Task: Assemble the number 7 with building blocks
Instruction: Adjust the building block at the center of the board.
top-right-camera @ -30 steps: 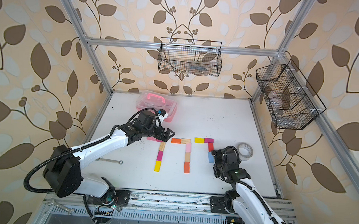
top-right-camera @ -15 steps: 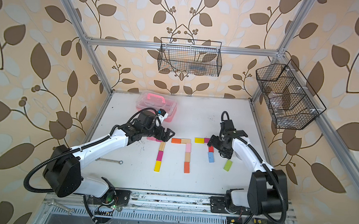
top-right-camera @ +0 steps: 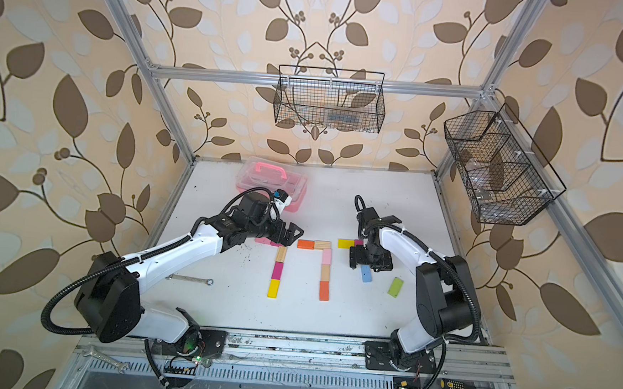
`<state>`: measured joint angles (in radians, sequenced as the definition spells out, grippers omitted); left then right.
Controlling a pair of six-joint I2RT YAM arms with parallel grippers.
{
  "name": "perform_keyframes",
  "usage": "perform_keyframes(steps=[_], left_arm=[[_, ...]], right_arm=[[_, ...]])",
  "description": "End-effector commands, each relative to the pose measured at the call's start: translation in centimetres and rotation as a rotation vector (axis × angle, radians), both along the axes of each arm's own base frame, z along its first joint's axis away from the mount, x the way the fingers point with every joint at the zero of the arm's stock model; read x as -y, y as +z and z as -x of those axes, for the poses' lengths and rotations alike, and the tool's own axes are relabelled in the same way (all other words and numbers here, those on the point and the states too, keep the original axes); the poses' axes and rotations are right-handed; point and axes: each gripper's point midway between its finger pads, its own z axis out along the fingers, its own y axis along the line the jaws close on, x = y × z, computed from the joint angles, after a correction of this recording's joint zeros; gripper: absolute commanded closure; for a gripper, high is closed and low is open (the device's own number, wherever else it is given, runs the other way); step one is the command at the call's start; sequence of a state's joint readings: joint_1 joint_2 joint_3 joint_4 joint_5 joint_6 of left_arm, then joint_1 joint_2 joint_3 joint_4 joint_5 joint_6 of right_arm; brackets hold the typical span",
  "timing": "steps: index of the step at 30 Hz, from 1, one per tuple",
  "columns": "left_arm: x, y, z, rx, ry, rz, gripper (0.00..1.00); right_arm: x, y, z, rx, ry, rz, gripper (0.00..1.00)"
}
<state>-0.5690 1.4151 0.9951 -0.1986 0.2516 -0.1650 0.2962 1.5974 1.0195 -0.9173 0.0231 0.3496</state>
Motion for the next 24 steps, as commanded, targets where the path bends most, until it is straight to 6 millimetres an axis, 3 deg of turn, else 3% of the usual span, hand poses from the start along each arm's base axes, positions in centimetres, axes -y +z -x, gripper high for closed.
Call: perform_keyframes(steps=[1,9,24], left_arm=[[0.5,1.4,-0.2,0.024,-0.004,0.034,0.01],[0.2,1.4,-0.1,0.022,0.002,0.027,0.01],[0.3,1.2,-0.2,0.024,0.000,0.021,0.01]], right_arm=[[0.5,-1.2,0.4,-0.035,0.036,0.031,0.11],[0.8,-2.4,0.6,-0.060,0.024,0.010,0.19],[1.4,-3.8,1.7,-0.108,0.026,0.031,0.21]])
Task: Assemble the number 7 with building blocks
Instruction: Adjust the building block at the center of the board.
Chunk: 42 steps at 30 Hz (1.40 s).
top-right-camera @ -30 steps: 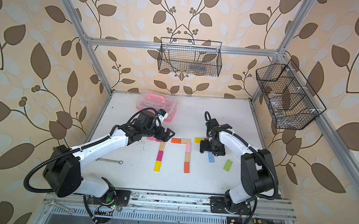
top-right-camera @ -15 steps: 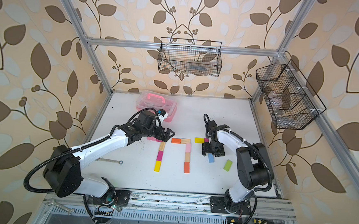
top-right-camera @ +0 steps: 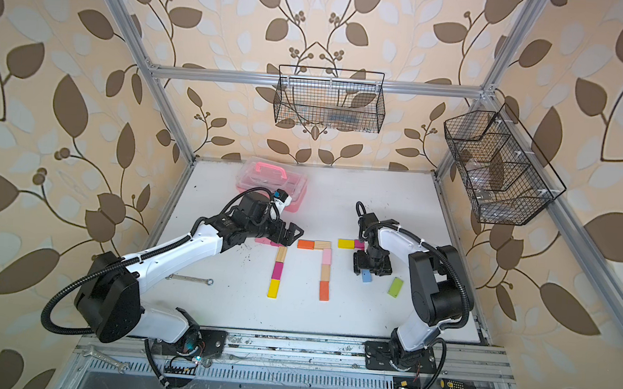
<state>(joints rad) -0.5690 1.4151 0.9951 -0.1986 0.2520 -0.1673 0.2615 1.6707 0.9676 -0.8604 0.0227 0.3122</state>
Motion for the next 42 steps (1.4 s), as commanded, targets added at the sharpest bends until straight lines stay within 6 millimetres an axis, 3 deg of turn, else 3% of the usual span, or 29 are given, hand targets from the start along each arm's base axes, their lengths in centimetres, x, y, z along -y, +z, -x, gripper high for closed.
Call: perform_keyframes(steps=[1,42], left_arm=[[0.3,1.2,-0.2,0.025,-0.004,0.019,0.01],[0.4,1.2,-0.3,0.023,-0.005,0.019,0.01]], right_arm=[[0.3,-0.8,1.0,-0.040,0.023,0.015,0.21],[1.5,-1.3,0.6,-0.032,-0.016,0.025,0.37]])
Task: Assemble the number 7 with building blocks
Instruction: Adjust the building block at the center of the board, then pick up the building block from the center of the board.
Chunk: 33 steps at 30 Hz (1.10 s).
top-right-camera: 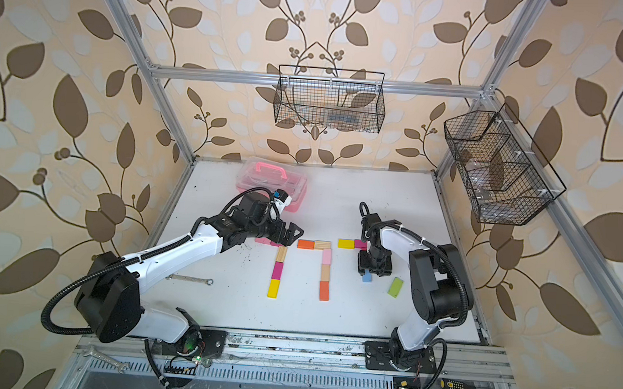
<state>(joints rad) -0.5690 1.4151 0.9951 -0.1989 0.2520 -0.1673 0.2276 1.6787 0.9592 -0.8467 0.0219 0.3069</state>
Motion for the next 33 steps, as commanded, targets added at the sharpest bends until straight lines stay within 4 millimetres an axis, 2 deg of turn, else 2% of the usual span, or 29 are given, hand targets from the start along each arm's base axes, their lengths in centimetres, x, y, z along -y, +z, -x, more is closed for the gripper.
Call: perform_keyframes(steps=[1,12,16,20,22,24,27,29,31,33], left_arm=[[0.4,1.2,-0.3,0.023,-0.005,0.019,0.01],[0.5,1.3,-0.4,0.021,-0.005,0.022,0.01],[0.5,1.2,-0.4,0.020,-0.004,0.021,0.01],[0.4,1.3,-0.4,0.021,-0.003,0.022,0.01],[0.4,1.3,-0.3,0.022,-0.002,0.021,0.01],[0.3,1.3,-0.2,0.021,-0.002,0.022,0.01],[0.3,1.2,-0.1,0.021,0.000,0.027,0.01],[0.3,1.2,-0.1,0.021,0.000,0.031,0.01],[0.4,1.2,0.0,0.021,0.001,0.038,0.01],[0.5,1.2,0.0,0.018,0.002,0.051,0.01]], right_arm=[[0.6,-0.9,0.7,-0.029,0.013,0.024,0.39],[0.4,-0.5,0.4,-0.011,0.007,0.010,0.34],[0.2,0.8,-0.4,0.036,-0.034,-0.028,0.27],[0.8,3.2,-1.7,0.128,-0.149,-0.103,0.22],[2.4,4.5,-1.9,0.178,-0.244,-0.116,0.19],[4.7,5.3,-1.2,0.205,-0.367,-0.108,0.17],[8.5,5.2,1.8,0.184,-0.595,-0.107,0.17],[10.1,4.7,3.8,0.168,-0.709,-0.126,0.16],[11.2,4.2,5.6,0.149,-0.771,-0.126,0.16],[11.3,4.2,5.9,0.145,-0.789,-0.142,0.15]])
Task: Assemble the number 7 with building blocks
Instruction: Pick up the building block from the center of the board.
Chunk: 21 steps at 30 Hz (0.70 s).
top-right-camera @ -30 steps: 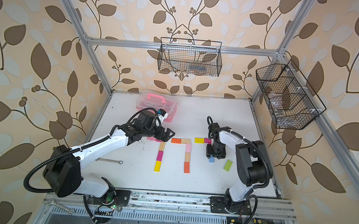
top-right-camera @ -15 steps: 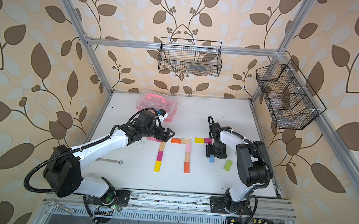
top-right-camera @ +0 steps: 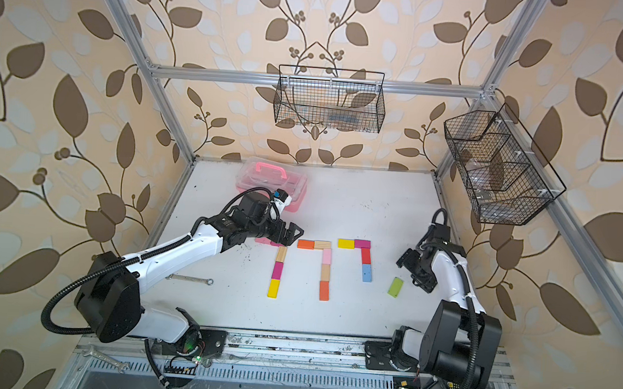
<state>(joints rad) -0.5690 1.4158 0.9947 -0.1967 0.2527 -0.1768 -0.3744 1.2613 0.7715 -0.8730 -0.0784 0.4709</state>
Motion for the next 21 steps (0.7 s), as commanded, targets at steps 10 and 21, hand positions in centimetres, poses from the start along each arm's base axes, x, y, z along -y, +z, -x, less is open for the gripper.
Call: perform_keyframes(steps=[10,21], left_arm=[[0.2,1.2,0.1,0.025,0.009,0.050,0.01],[0.4,1.1,0.0,0.018,0.006,0.046,0.01]], right_arm=[[-1.7,-2.0,1.7,-0.097,-0.022,-0.115,0.12],[-4.3,-5.1,0.4,-0.141,0.094,-0.075,0.19]])
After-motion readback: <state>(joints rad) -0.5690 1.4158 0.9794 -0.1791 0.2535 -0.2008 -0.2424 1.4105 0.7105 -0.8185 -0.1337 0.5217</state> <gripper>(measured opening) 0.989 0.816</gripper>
